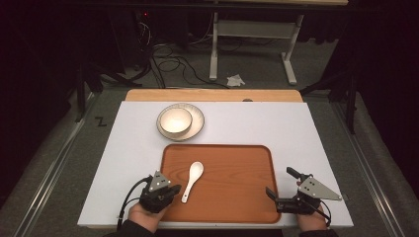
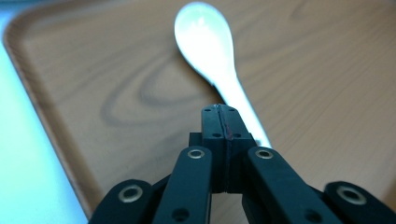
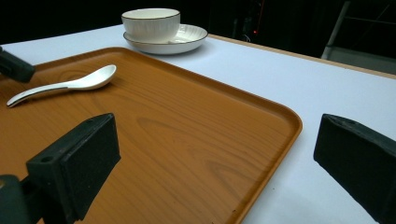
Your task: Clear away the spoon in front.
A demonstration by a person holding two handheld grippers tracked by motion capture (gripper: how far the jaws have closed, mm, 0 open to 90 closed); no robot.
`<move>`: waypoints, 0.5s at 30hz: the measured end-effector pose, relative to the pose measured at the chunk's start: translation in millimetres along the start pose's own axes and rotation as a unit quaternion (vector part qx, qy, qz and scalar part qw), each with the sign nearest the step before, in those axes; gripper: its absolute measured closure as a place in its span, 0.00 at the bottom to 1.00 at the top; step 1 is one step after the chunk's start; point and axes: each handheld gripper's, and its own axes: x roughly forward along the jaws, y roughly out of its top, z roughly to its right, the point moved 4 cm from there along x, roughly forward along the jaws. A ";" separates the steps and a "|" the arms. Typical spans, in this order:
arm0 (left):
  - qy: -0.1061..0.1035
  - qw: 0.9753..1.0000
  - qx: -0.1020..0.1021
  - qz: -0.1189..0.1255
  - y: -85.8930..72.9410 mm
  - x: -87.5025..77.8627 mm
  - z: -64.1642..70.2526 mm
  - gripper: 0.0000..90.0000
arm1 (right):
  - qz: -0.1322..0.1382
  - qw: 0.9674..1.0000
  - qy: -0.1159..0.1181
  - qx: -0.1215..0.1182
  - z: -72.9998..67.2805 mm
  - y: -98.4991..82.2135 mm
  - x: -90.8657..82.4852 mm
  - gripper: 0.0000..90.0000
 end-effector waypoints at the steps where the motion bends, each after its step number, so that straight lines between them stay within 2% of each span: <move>1: -0.003 1.000 0.002 -0.008 -0.6 1.8 1.4 1.00 | 0.000 1.000 0.000 0.001 0.1 0.0 -0.1 0.01; 3: -0.004 1.000 0.007 -0.022 -1.2 4.6 4.2 1.00 | 0.000 1.000 0.000 0.000 0.1 0.2 0.1 0.01; 7: -0.009 0.999 0.015 -0.031 -1.8 7.0 8.5 1.00 | 0.000 1.000 0.001 -0.002 -0.5 0.2 0.5 0.01; 15: -0.031 0.999 0.026 -0.027 0.2 9.2 19.3 1.00 | -0.001 1.000 0.000 -0.002 -0.2 0.0 0.4 0.01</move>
